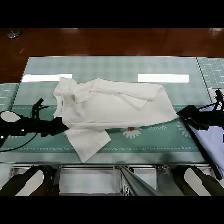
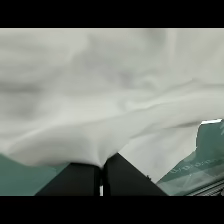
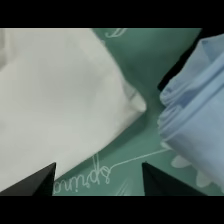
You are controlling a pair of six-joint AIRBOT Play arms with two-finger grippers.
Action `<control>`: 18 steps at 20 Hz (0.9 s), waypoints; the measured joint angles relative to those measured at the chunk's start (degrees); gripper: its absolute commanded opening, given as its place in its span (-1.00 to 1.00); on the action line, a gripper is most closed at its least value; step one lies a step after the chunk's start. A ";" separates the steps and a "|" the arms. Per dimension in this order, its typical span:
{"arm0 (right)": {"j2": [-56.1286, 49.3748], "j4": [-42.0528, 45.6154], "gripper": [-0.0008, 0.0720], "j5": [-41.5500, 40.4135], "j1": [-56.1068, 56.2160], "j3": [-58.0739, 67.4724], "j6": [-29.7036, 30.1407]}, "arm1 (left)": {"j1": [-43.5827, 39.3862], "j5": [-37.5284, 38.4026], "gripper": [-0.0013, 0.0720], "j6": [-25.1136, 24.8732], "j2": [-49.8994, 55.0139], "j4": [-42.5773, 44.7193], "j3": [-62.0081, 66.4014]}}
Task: Fold the shirts.
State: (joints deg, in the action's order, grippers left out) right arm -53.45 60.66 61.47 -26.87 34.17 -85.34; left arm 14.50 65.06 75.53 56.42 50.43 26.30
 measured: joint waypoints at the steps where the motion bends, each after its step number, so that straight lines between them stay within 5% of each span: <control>1: -0.68 0.66 0.73 -0.11 0.00 0.00 -0.66 | 1.68 0.79 -0.88 -0.33 -0.20 0.50 0.42; 12: -16.06 -4.15 0.72 -2.99 7.61 2.19 -2.23 | 5.11 3.39 -0.88 -1.38 -0.57 0.70 1.44; 13: -16.68 -4.39 0.57 -3.13 7.85 2.54 -2.38 | 5.05 3.41 -0.88 -1.38 -0.57 0.61 1.44; 15: -17.55 -4.48 -0.56 -4.44 8.17 2.89 -2.49 | 4.90 3.43 -0.88 -1.38 -0.55 0.33 1.44; 16: -17.75 -3.76 -0.93 -4.68 8.28 2.97 -2.29 | 4.87 3.39 -0.88 -1.38 -0.48 -0.02 1.44; 18: -18.03 -5.09 -0.94 -4.61 8.39 3.19 -0.85 | 4.79 3.26 -0.88 -1.42 -0.48 -0.81 1.44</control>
State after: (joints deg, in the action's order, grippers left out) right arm -71.48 55.57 56.86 -18.48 37.36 -86.19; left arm 19.29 68.31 74.11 55.94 49.63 27.75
